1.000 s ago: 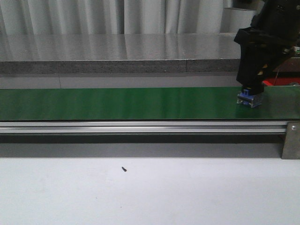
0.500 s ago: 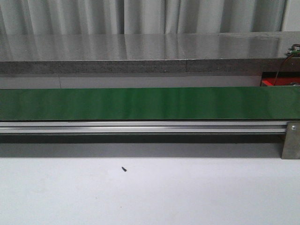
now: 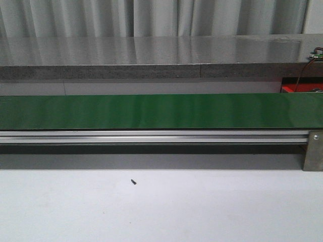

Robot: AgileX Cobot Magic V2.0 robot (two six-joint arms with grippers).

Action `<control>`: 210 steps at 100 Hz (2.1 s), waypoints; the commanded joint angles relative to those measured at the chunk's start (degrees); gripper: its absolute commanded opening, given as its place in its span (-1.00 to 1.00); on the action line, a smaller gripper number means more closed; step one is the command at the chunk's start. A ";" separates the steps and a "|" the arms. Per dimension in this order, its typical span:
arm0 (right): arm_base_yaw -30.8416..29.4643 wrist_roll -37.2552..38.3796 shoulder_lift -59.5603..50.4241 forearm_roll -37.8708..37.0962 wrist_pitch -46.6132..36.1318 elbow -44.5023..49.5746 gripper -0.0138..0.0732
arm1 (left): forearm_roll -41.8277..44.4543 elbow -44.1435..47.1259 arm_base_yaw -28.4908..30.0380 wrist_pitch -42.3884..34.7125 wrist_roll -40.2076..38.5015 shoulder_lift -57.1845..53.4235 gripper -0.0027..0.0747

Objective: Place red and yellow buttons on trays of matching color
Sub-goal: 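Grasp the second yellow button from the belt with the right gripper, then set the second yellow button on the yellow tray and release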

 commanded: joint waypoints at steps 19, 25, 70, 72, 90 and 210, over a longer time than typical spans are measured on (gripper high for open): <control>1.58 -0.08 1.73 2.08 -1.50 -1.46 -0.38 | -0.90 -1.72 -0.45 -3.57 -0.05 0.06 -0.98; 2.24 -0.08 2.20 2.06 -1.71 -1.46 -0.38 | -0.90 -1.72 -0.45 -3.57 -0.05 0.06 -0.98; 6.99 -0.19 6.47 -0.90 -1.32 -1.40 -0.38 | -0.90 -1.72 -0.45 -3.57 -0.05 0.06 -0.98; 7.07 -0.19 6.55 -0.95 -1.32 -1.40 -0.38 | -0.90 -1.72 -0.45 -3.57 -0.05 0.06 -0.98; 7.25 -0.14 6.65 -3.46 -1.14 -1.40 -0.38 | -0.90 -1.72 -0.45 -3.57 -0.05 0.06 -0.98; 7.32 -0.14 6.71 -3.52 -1.43 -1.35 -0.38 | -0.90 -1.72 -0.45 -3.57 -0.05 0.06 -0.98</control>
